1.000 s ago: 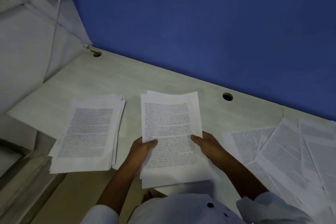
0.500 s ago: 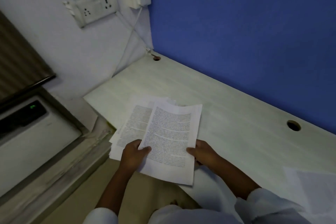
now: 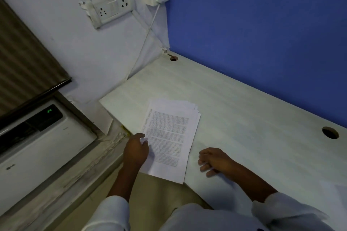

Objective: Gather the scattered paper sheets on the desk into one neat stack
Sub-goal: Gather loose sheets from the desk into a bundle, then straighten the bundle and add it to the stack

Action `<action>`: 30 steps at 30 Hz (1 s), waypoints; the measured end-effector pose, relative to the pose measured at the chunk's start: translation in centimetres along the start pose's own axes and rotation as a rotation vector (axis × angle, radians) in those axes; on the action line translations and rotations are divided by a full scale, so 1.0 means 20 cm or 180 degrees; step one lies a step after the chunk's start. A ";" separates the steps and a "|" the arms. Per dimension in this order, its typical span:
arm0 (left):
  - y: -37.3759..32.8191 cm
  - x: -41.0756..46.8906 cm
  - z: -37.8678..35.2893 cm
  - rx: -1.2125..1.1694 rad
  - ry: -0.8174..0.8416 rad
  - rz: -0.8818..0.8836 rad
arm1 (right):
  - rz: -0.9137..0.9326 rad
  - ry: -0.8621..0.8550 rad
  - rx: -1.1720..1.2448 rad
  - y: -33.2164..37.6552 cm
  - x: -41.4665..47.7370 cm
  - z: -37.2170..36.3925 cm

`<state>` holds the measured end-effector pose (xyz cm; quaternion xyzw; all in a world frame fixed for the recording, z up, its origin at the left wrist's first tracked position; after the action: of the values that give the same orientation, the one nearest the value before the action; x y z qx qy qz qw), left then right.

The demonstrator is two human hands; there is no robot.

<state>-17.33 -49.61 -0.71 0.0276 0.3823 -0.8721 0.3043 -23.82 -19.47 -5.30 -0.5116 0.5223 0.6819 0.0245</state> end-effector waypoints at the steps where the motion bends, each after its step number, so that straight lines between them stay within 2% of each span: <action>1: -0.05 -0.01 -0.02 0.0009 -0.0012 -0.0106 | 0.0033 -0.0084 0.0102 -0.04 -0.01 0.05; 9: -0.49 -0.07 -0.49 -0.0095 0.0598 -0.0922 | 0.0022 -0.1104 0.1358 -0.50 -0.37 0.46; 13: -0.71 -0.18 -0.85 0.0023 0.1179 -0.1307 | 0.0101 -0.1740 0.2110 -0.76 -0.65 0.60; 18: -0.87 -0.38 -1.27 0.0135 0.1975 -0.1557 | 0.0238 -0.2399 0.2561 -1.02 -0.98 0.68; 22: -1.01 -0.60 -1.56 0.0311 0.2516 -0.1713 | 0.0124 -0.2985 0.2265 -1.24 -1.24 0.77; 27: -1.16 -0.83 -1.82 0.0477 0.2930 -0.1837 | -0.0376 -0.3717 0.0481 -1.47 -1.52 0.91; 30: -1.32 -0.95 -1.99 0.0554 0.3109 -0.1966 | -0.0520 -0.4219 0.0469 -1.62 -1.73 1.01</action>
<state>-23.79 1.15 -6.31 0.3386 0.3955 -0.8348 -0.1790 -2.65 27.46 -3.98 -0.0197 0.4016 0.8103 0.4263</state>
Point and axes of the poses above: each hand's wrist, its own x-axis towards the middle knuckle, its own z-axis out of the back of the hand, y = z × x, the point moved 10 cm from there along x, towards the middle knuckle, and after that the axes turned 9 degrees about y, right-handed, at the moved point
